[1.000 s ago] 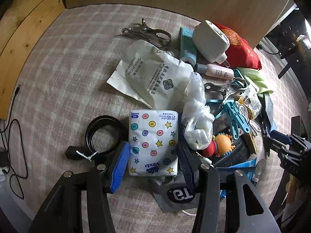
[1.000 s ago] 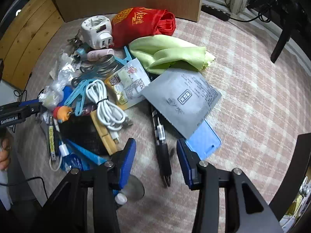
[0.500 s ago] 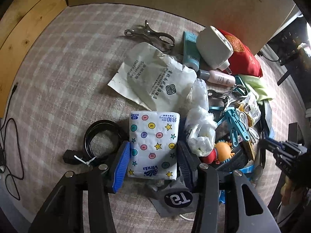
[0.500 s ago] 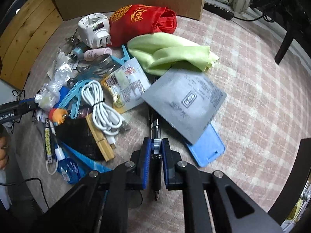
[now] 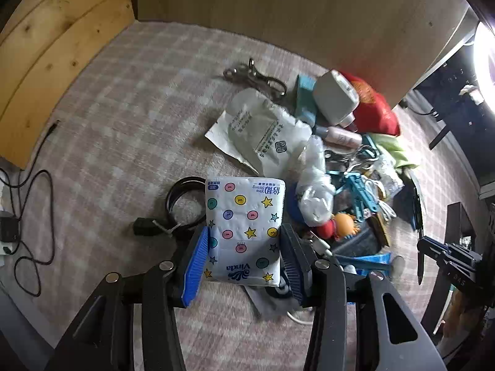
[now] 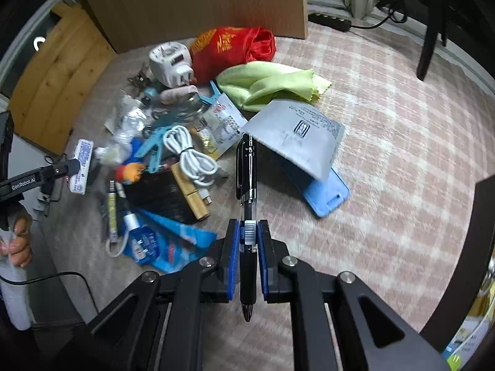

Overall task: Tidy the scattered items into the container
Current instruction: 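Carry the tissue pack and black pen over the tray and open both grippers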

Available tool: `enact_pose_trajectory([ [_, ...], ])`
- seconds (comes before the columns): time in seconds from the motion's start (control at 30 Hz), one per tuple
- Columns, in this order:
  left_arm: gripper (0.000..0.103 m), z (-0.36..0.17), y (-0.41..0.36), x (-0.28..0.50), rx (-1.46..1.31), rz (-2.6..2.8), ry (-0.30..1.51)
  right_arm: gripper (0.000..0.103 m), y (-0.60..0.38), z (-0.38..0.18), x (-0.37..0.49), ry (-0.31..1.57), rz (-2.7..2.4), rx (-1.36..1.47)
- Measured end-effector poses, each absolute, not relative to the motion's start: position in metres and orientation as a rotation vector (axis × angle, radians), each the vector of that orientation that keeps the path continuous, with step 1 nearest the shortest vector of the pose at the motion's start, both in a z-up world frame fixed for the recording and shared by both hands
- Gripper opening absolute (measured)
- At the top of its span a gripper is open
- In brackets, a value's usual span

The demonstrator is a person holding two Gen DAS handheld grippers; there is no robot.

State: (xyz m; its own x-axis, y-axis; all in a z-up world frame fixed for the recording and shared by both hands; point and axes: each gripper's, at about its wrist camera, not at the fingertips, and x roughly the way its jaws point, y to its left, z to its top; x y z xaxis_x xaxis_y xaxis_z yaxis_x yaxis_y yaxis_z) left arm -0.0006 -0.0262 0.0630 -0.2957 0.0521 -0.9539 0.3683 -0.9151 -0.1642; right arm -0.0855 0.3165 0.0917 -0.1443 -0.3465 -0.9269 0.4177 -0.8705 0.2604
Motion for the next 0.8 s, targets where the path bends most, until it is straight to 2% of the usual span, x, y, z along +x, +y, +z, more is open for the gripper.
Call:
enact_pose_trajectory([
  [0.1, 0.044, 0.083, -0.033, 0.007, 1.709, -2.351, 0.524, 0.012, 0.332, 0.108, -0.069, 0.088, -2.078, 1.603],
  [0.33, 0.044, 0.106, 0.012, 0.001, 1.703, -2.451, 0.483, 0.012, 0.363, 0.123, -0.055, 0.055, -2.14, 1.569],
  [0.8, 0.044, 0.124, 0.193, -0.014, 1.877, -2.726, 0.353, 0.012, 0.503, 0.139, -0.015, -0.071, -2.362, 1.609],
])
